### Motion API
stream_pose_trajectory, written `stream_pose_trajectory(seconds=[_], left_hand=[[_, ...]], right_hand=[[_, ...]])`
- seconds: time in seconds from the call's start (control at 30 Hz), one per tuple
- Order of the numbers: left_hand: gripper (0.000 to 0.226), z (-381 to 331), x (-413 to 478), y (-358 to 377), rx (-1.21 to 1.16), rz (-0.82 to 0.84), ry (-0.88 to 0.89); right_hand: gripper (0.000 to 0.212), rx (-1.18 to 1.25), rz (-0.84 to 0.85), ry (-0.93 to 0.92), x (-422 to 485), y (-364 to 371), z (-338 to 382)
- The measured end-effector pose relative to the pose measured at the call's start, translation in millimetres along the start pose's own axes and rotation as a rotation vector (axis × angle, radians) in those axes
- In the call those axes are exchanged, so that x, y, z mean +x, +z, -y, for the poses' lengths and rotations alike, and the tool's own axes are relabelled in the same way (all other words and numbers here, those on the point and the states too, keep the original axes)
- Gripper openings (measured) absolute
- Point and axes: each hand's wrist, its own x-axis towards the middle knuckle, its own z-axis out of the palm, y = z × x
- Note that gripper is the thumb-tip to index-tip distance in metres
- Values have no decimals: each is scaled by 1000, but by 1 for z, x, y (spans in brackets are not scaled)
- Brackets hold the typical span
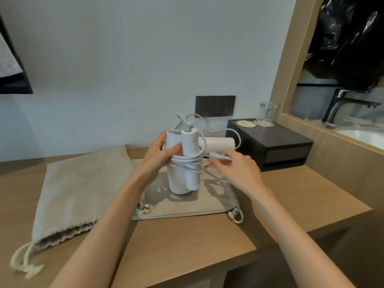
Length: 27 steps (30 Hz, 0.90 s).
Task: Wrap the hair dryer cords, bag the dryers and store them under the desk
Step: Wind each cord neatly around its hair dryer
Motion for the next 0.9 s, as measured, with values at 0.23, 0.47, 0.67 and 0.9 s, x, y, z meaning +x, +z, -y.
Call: stream_pose_trajectory(seconds=[0.23, 0.47, 0.67, 0.9], left_hand=[[60, 4, 4, -11, -126, 44, -16], [62, 9, 5, -20, -138, 104, -8], [64, 5, 3, -15, -95, 143, -15], [67, 2, 2, -5, 118, 134, 41]], right_hand=[[37, 405, 630, 161, 7, -1, 1], [19, 938, 733, 385, 17, 10, 7], [22, 852, 617, 434, 19, 30, 21], [14, 748, 378, 307, 27, 7, 30]])
